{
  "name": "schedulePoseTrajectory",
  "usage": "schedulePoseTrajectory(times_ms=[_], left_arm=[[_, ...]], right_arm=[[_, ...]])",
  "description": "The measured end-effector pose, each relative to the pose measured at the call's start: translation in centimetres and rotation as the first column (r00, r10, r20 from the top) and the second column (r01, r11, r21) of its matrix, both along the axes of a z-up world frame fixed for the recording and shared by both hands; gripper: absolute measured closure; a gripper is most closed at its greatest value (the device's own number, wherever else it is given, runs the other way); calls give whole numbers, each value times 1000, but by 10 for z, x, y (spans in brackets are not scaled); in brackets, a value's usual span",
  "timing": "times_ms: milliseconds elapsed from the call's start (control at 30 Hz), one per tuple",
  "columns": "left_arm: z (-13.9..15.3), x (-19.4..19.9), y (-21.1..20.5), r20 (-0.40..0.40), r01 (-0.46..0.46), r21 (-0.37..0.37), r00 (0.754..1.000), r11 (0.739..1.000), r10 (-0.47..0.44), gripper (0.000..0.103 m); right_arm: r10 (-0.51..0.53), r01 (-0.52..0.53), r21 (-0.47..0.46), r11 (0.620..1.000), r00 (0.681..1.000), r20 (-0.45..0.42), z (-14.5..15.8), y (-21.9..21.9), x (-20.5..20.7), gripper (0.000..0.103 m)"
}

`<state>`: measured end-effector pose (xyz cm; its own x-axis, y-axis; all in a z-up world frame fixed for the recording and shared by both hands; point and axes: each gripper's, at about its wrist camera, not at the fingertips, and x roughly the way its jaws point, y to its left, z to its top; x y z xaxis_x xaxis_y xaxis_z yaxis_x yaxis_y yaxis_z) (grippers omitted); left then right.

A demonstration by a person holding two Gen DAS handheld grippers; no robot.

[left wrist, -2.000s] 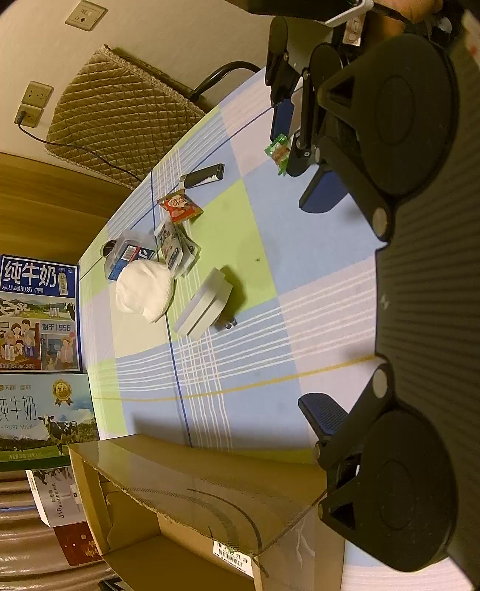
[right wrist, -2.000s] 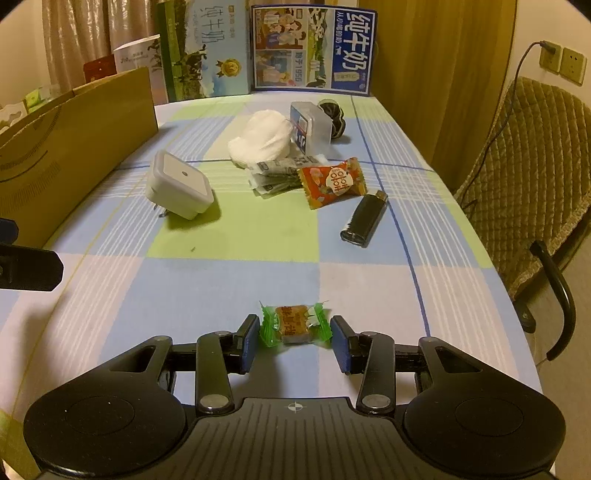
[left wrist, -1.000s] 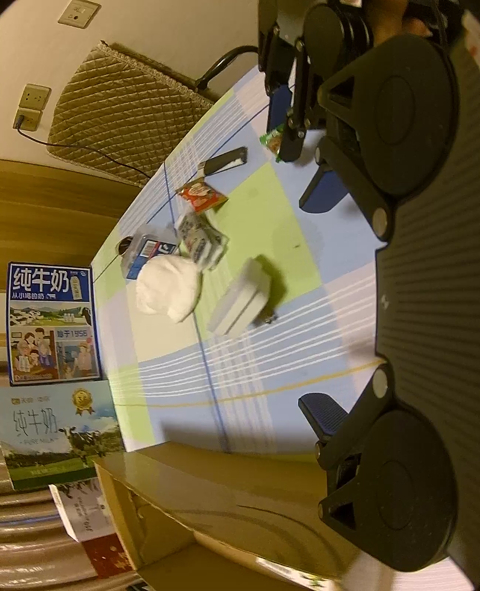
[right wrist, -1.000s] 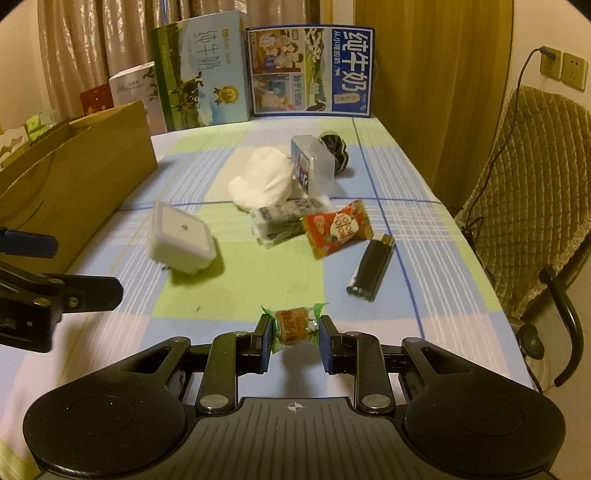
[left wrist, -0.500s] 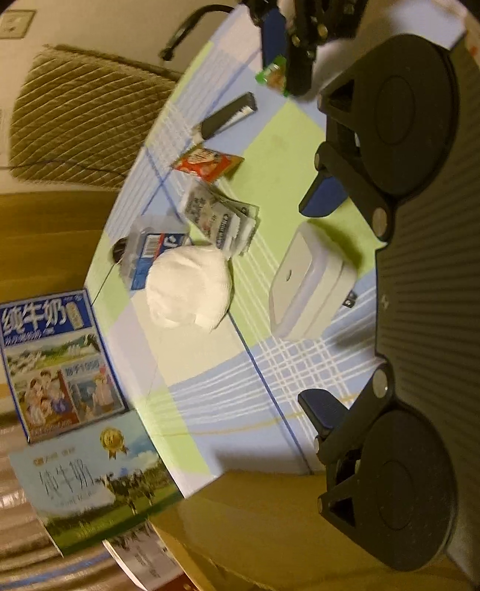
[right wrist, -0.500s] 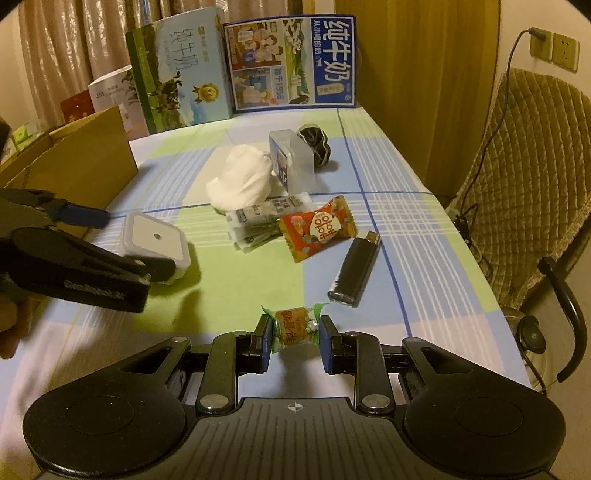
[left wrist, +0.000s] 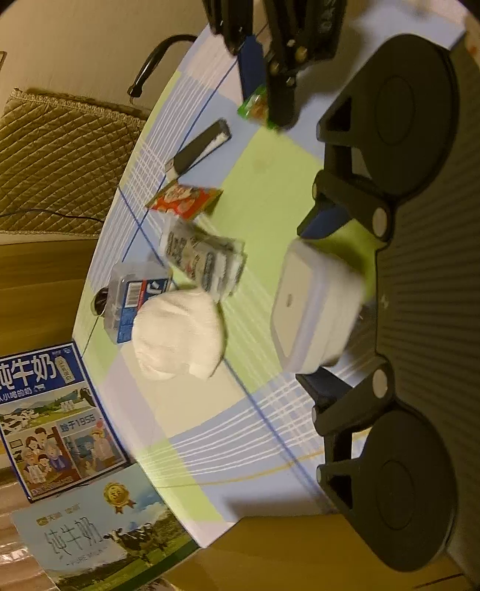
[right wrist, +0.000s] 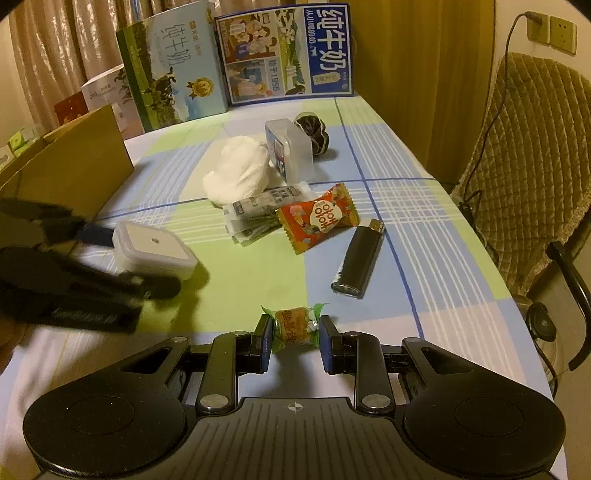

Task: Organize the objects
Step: 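Grasp the white plug adapter with the left tool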

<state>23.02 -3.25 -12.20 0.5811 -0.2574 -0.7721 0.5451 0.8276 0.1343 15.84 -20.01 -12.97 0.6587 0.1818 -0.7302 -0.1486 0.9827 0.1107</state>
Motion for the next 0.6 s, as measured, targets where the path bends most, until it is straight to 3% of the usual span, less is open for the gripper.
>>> schedulePoseTrajectory(times_ms=[100,200,433,500,600], left_arm=[[4,-13,3,-28,2,-26,1000,1000,-3,35],[6,-20,4,-7,-3,-23,1000,1000,3,35],[3,-4,5,-41,-58,-56,998,997,56,35],[2,1,6,-68,-74,-83,995,994,68,43],[2,5,8,-98,-125,-119,989,985,114,43]], right_arm=[[-5,5,2,1000,1000,-1,0,-1,0,80],[-9,9,2,1000,1000,-2,0,-1,-1,80],[-13,13,9,1000,1000,-1,-1,-1,-1,80],[-9,9,7,1000,1000,-2,-1,0,-1,80],[-9,9,7,1000,1000,-5,-2,0,-1,80]])
